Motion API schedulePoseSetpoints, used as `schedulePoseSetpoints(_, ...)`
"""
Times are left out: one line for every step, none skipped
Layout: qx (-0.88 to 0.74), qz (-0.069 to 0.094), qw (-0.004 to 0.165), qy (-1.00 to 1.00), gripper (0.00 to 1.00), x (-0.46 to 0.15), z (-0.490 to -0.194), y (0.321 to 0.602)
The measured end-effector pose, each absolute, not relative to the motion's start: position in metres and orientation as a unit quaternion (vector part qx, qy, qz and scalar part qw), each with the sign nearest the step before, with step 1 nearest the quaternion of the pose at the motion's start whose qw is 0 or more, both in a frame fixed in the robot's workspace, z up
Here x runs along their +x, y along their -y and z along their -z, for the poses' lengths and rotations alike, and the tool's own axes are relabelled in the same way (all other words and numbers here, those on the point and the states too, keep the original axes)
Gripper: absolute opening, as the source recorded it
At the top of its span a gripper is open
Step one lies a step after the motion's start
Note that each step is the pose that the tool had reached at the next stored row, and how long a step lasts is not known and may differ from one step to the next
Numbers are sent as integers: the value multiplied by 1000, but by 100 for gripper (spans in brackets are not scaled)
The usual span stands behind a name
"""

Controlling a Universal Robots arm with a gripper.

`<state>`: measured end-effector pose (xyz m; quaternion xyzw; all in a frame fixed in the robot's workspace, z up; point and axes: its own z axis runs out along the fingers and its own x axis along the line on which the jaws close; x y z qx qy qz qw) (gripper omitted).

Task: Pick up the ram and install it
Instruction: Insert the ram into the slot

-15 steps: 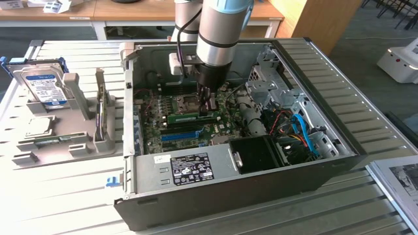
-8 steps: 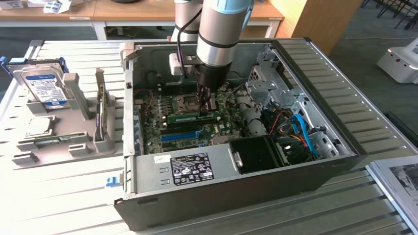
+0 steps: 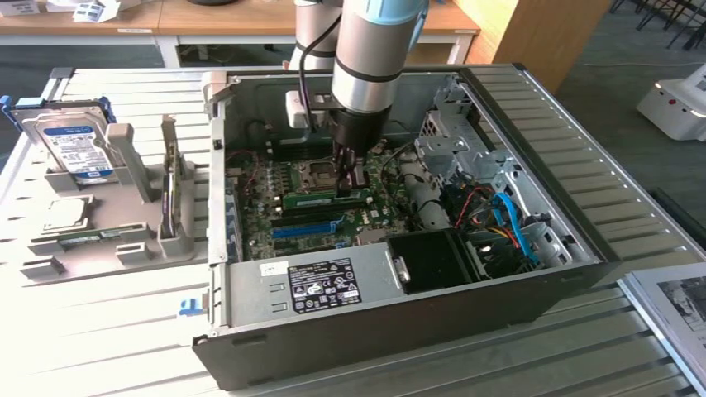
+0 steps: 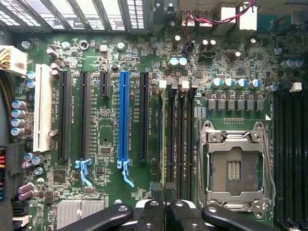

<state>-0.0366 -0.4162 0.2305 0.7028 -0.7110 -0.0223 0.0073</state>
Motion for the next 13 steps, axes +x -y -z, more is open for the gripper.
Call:
schedulePoseSetpoints(703,22,7,711,11,-37,-230,416)
schedulePoseSetpoints(703,22,7,711,11,-37,-230,416)
schedulePoseSetpoints(703,22,7,711,11,-37,-230,416)
schedulePoseSetpoints(703,22,7,711,11,-37,-229,416)
schedulePoseSetpoints(703,22,7,711,11,-37,-229,416)
schedulePoseSetpoints(703,22,7,711,11,-37,-229,416)
schedulePoseSetpoints(703,22,7,711,11,-37,-228,416)
schedulePoseSetpoints(703,22,7,711,11,-37,-228,416)
schedulePoseSetpoints(703,22,7,711,11,-37,-227,416)
schedulePoseSetpoints(703,22,7,711,11,-37,-227,416)
schedulePoseSetpoints(703,22,7,711,11,-37,-226,416)
schedulePoseSetpoints(703,22,7,711,11,-37,-226,416)
schedulePoseSetpoints(703,22,7,711,11,-37,-225,416)
